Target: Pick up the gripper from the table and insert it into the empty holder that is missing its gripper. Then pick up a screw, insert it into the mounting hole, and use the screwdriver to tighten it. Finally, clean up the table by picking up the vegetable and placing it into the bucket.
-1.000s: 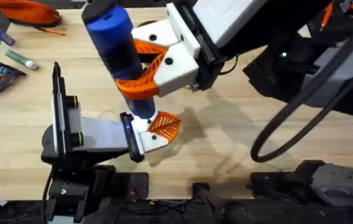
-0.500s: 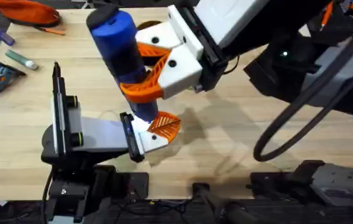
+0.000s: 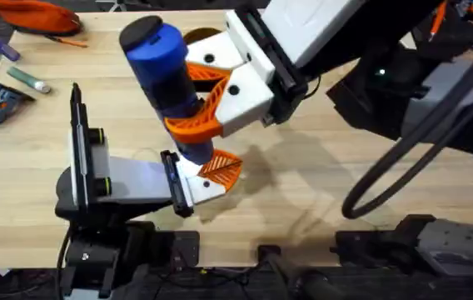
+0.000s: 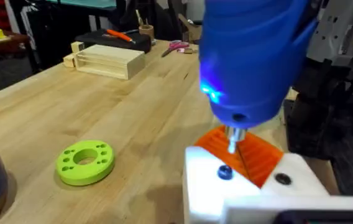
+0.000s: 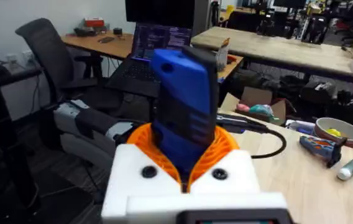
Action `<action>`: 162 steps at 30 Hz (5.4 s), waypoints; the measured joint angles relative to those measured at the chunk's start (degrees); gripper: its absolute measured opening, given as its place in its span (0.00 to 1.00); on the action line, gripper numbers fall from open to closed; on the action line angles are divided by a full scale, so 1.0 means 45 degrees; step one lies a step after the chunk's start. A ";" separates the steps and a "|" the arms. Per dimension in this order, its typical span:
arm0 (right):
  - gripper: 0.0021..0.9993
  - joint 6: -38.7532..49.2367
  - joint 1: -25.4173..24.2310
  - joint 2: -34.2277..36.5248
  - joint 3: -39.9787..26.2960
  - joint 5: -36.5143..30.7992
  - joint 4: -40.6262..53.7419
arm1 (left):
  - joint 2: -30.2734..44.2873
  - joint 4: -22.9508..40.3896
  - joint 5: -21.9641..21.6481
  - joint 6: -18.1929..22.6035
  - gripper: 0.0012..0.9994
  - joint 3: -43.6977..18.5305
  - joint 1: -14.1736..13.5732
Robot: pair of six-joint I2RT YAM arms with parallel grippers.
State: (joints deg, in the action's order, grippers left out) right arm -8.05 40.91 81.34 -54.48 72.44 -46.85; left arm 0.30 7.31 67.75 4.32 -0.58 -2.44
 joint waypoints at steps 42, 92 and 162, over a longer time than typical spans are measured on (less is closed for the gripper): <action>0.02 0.0563 0.0238 0.0277 0.0000 -0.0230 0.0037 | 0.0004 0.0000 0.0000 0.0000 0.01 0.0000 0.0000; 0.02 -0.1123 -0.0277 0.0597 -0.1449 0.0258 -0.0922 | 0.0004 -0.0010 -0.0068 0.0005 0.01 0.0000 0.0000; 0.02 2.1962 -0.7057 0.5880 -0.5602 -1.5327 2.3807 | 0.0004 -0.0019 -0.0107 0.0005 0.01 0.0000 0.0000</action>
State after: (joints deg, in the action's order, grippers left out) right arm 90.77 9.15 107.80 -79.69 3.47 60.28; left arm 0.31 7.22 67.26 4.34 -0.58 -2.44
